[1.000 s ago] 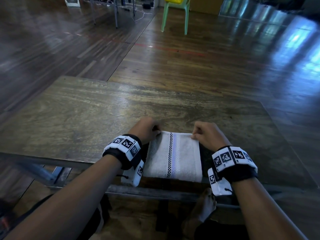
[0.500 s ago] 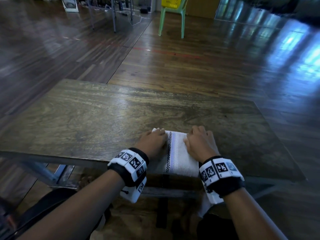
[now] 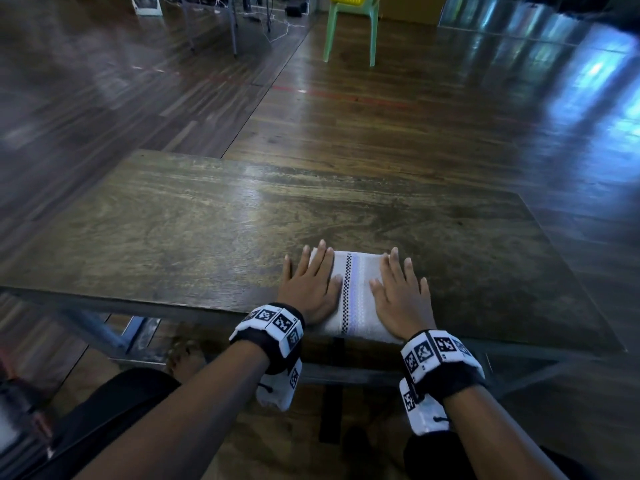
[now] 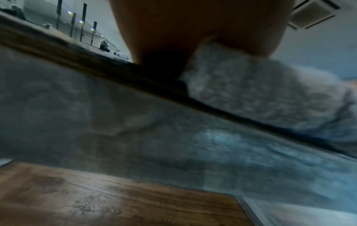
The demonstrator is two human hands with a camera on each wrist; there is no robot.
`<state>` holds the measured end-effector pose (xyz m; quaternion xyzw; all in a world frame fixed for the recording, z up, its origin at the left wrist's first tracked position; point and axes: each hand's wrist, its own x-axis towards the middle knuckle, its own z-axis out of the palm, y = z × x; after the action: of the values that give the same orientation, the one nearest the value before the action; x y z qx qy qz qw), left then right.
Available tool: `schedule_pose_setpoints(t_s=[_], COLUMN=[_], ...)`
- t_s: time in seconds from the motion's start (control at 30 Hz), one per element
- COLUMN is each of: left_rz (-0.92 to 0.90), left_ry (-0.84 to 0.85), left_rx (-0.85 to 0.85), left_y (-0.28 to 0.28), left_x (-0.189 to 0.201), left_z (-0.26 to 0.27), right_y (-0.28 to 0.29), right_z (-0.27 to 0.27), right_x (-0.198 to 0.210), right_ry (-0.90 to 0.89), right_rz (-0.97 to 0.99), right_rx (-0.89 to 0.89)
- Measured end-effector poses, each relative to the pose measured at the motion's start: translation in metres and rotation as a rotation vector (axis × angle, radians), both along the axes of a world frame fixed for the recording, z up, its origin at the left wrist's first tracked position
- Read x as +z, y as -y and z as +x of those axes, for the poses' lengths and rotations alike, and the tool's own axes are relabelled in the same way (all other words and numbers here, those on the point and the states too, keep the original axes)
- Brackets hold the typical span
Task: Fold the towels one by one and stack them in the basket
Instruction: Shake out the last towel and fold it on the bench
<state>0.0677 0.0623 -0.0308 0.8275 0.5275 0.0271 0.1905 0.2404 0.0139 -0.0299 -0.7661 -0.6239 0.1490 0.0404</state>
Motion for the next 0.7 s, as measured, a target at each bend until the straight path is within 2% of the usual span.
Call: schedule_pose_setpoints(t_s=[0.27,0.37,0.5,0.6,0.7], left_rz=[-0.082,-0.056,0.035,-0.1,-0.185], left_ry=[-0.081,-0.068,0.064,0.198,0.235], left_rx=[0.028,0.044,0.116,0.201,0.216], left_y=[-0.023,-0.028,-0.019,-0.007,0.001], left_x=[0.004,0.013,0.038,0.047,0.04], left_z=[-0.027,-0.035,-0.04,-0.037,-0.033], right_y=[-0.008,-0.004,0.003,0.006,0.007], right_z=[0.018,0.031,0.043,0.038,0.029], right_x=[0.001,0.009,0.022,0.027,0.027], right_ry=[0.008,-0.019,-0.041,-0.082,-0.137], right_rz=[0.027,0.034,0.091,0.154,0.142], right_rx=[-0.036,-0.077,-0.136,-0.163,-0.214])
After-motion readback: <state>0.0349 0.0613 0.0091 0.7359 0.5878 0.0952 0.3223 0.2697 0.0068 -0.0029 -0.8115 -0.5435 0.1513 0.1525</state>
